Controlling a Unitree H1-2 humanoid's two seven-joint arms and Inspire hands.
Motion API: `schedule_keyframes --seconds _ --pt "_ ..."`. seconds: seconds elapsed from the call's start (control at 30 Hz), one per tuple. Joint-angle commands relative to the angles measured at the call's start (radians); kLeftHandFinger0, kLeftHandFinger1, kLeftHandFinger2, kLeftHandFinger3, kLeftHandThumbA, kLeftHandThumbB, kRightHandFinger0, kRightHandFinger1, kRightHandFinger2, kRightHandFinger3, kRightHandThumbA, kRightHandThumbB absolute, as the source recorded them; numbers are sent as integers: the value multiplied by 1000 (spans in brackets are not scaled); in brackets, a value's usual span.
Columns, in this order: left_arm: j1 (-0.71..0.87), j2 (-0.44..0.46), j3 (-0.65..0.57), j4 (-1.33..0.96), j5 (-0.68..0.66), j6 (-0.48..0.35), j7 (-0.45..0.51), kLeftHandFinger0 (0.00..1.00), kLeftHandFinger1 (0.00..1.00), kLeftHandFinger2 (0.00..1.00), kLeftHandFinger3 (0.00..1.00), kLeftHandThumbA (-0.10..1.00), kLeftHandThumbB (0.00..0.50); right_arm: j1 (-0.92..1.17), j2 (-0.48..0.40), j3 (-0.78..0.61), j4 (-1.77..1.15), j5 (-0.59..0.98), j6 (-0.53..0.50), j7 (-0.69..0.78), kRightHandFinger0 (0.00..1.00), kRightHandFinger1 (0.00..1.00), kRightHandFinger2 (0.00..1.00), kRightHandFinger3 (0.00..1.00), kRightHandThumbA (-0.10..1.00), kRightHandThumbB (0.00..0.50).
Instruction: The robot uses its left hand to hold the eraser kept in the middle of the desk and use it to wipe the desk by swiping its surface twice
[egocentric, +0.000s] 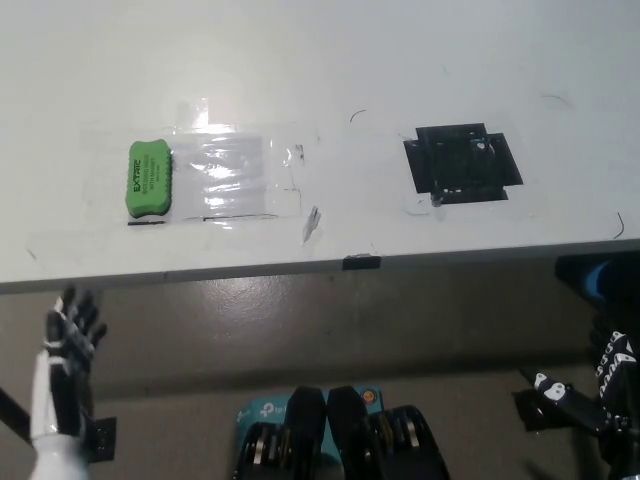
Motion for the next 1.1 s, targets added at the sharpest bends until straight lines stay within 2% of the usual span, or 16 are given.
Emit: schedule_keyframes --seconds 0.0,0.07,0.17,0.2,0.33,0.47,0.5,0.53,0.57,0.6,0.63,0.73,0.77,0.87,1.0,1.07 --pt "-84 115 5 -200 -62 184 -74 1000 1000 1000 1000 1000 114 -20 6 -8 -32 -6 0 -20 1000 1000 1000 1000 1000 148" --pt "-157 191 23 -256 -81 269 -92 1000 1000 1000 1000 1000 155 -21 4 -10 -35 -5 0 -21 1000 1000 1000 1000 1000 142" --pt "-271 318 36 -245 -86 285 -112 1000 1000 1000 1000 1000 144 -17 4 -14 -38 -6 5 -25 1000 1000 1000 1000 1000 157" --pt "-313 361 28 -222 -111 285 -110 1000 1000 1000 1000 1000 188 -17 4 -17 -38 -1 7 -26 1000 1000 1000 1000 1000 169" --pt "-495 485 -37 -58 -69 285 -151 1000 1000 1000 1000 1000 153 -12 3 -18 -45 0 19 -24 1000 1000 1000 1000 1000 142" --pt "-585 506 -97 81 -1 285 -155 1000 1000 1000 1000 1000 151 -7 -3 -18 -50 -1 17 -18 1000 1000 1000 1000 1000 128" --pt "-642 543 -181 208 96 234 -176 1000 1000 1000 1000 1000 135 -7 -4 -19 -44 0 10 -18 1000 1000 1000 1000 1000 119" --pt "-680 569 -240 298 163 174 -183 1000 1000 1000 1000 1000 73 -8 -3 -20 -46 1 18 -20 1000 1000 1000 1000 1000 132" --pt "-719 590 -300 377 228 132 -185 1000 1000 1000 1000 1000 140 -8 -3 -20 -45 2 18 -20 1000 1000 1000 1000 1000 134" --pt "-719 597 -309 383 232 128 -182 1000 1000 1000 1000 1000 142 -4 -3 -18 -46 1 18 -19 1000 1000 1000 1000 1000 134" --pt "-792 639 -438 497 384 75 -193 1000 1000 1000 1000 1000 224 1 -7 -11 -42 -7 12 -14 1000 1000 1000 1000 1000 139" --pt "-897 676 -573 582 505 36 -233 1000 1000 1000 1000 1000 191 -3 -7 -10 -47 -10 21 -15 1000 1000 1000 1000 1000 157" --pt "-939 674 -615 651 551 -4 -208 1000 1000 1000 1000 1000 223 -2 -8 -12 -45 -3 12 -12 1000 1000 1000 1000 1000 148" --pt "-1005 675 -696 724 627 -53 -170 1000 1000 1000 1000 1000 215 -1 -10 -9 -49 -9 15 -12 1000 1000 1000 1000 1000 144" --pt "-1102 682 -922 770 847 18 -286 1000 1000 1000 1000 1000 346 5 -8 -6 -52 -1 19 -6 1000 1000 1000 1000 1000 177" --pt "-1113 684 -977 772 902 38 -310 1000 1000 1000 1000 1000 369 8 -8 -5 -56 4 23 -1 1000 1000 1000 1000 1000 180"
